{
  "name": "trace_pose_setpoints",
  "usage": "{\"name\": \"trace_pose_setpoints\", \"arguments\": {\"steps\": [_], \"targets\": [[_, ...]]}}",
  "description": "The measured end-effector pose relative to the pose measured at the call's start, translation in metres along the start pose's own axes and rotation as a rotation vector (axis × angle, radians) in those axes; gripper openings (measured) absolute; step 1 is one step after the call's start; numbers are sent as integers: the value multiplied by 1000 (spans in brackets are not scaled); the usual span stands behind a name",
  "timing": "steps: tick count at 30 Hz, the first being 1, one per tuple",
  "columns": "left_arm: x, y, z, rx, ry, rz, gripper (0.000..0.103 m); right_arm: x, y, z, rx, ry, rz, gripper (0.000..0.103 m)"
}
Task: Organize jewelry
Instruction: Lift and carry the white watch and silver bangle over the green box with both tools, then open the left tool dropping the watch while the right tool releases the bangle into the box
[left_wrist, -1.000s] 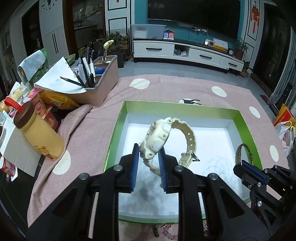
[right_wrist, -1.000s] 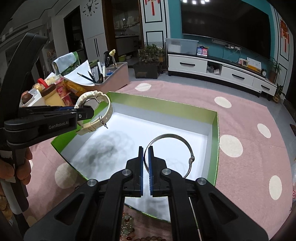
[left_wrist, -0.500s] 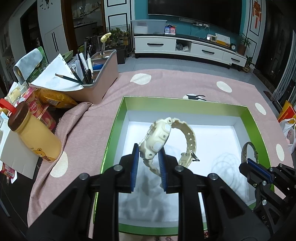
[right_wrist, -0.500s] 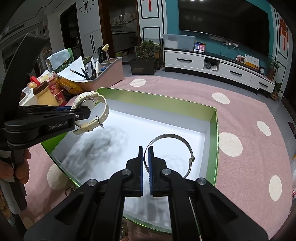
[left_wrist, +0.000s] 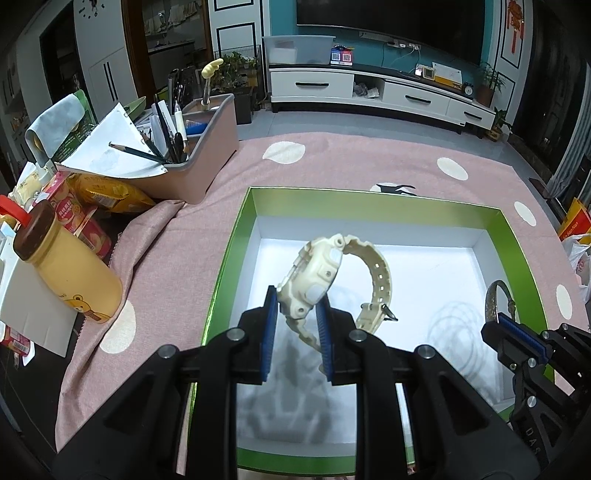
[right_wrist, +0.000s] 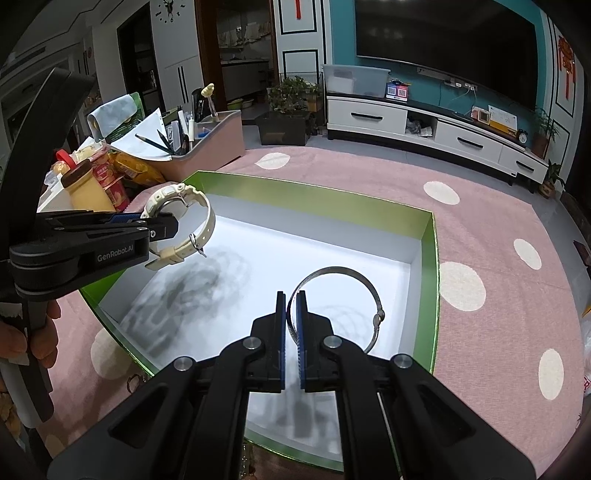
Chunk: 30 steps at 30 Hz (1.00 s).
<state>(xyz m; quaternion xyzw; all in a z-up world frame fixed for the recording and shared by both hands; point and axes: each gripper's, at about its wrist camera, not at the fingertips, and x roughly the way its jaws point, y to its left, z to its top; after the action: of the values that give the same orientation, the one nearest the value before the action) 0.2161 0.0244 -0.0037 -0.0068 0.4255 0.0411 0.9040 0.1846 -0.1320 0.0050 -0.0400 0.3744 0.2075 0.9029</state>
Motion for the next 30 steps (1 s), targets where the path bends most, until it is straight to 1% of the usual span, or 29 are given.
{"name": "trace_pose_setpoints", "arguments": {"steps": [7, 10, 12, 14, 15, 19, 24, 28, 30], "targets": [[0, 0, 0, 0, 1, -2, 22, 1, -4, 0, 10, 1, -14, 7], [1, 0, 0, 0, 3, 0, 24, 0, -5, -1, 15, 3, -18, 9], [1, 0, -1, -1, 1, -4, 29, -1, -7, 0, 20, -3, -19, 10], [-1, 0, 0, 1, -12, 0, 35, -3, -8, 1, 24, -11, -23, 14], [-2, 0, 1, 0, -17, 1, 37, -4, -8, 1, 25, -12, -24, 15], [-10, 1, 4, -4, -44, 1, 51, -10, -11, 2, 39, -22, -23, 15], [-17, 2, 4, -12, -58, 5, 59, -18, -14, 0, 63, -38, -23, 29], [-23, 4, 3, -20, -66, 6, 68, -25, -15, 0, 77, -53, -28, 35], [-28, 5, 2, -24, -71, 6, 72, -29, -16, -1, 82, -61, -34, 43]]}}
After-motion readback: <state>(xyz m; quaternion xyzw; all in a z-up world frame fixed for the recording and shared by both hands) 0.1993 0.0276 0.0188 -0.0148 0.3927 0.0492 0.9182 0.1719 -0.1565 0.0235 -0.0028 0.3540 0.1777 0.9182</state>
